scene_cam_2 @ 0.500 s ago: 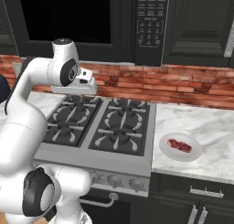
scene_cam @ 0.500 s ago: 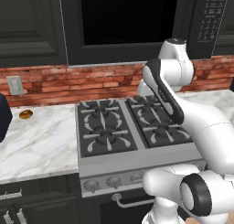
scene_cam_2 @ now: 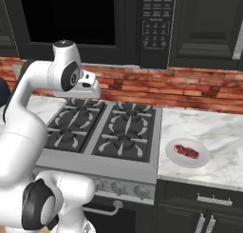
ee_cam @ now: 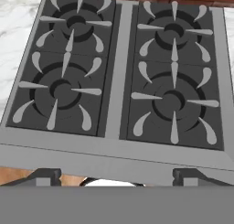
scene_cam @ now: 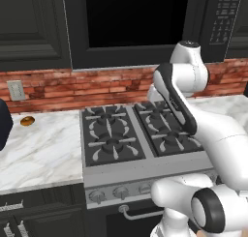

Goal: Pick the steak from the counter and place it in the microwave. Then turn on the microwave.

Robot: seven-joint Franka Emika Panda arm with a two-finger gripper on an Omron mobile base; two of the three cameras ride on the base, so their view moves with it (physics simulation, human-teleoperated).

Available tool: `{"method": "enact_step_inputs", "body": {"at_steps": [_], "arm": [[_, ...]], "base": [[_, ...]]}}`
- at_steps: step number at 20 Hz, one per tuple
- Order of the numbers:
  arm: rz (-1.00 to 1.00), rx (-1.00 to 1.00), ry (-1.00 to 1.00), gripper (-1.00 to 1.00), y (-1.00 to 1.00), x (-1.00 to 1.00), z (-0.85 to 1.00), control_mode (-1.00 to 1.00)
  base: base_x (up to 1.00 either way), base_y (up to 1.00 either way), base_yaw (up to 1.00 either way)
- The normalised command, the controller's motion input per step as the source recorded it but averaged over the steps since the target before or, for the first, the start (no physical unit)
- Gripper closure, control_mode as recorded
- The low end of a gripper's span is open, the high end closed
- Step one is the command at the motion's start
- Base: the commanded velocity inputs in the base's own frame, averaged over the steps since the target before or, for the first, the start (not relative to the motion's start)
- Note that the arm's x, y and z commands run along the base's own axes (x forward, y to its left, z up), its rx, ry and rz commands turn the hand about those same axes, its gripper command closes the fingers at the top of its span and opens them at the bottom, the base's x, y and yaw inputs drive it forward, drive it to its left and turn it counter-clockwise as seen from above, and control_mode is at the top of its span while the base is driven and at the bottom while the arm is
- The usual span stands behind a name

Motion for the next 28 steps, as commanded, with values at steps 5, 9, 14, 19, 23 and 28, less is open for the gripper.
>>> {"method": "enact_step_inputs", "body": {"at_steps": [5,9,14,19,23,28], "arm": [[-0.01,0.0,-0.17,-1.0,-0.1,-0.15,0.09,-1.0],[-0.05,0.03,-0.1,-1.0,-0.13,-0.15,0.13,-1.0],[-0.03,0.01,-0.07,-1.0,-0.22,-0.12,0.19,-1.0],[-0.05,0.02,-0.01,-1.0,-0.23,-0.1,0.25,-1.0],[0.0,0.0,0.0,-1.0,-0.27,-0.13,0.33,-1.0],[0.0,0.0,-0.04,-1.0,-0.22,-0.13,0.34,-1.0]], "base": [[0.0,0.0,0.0],[0.0,0.0,0.0],[0.0,0.0,0.0],[0.0,0.0,0.0],[0.0,0.0,0.0],[0.0,0.0,0.0]]}}
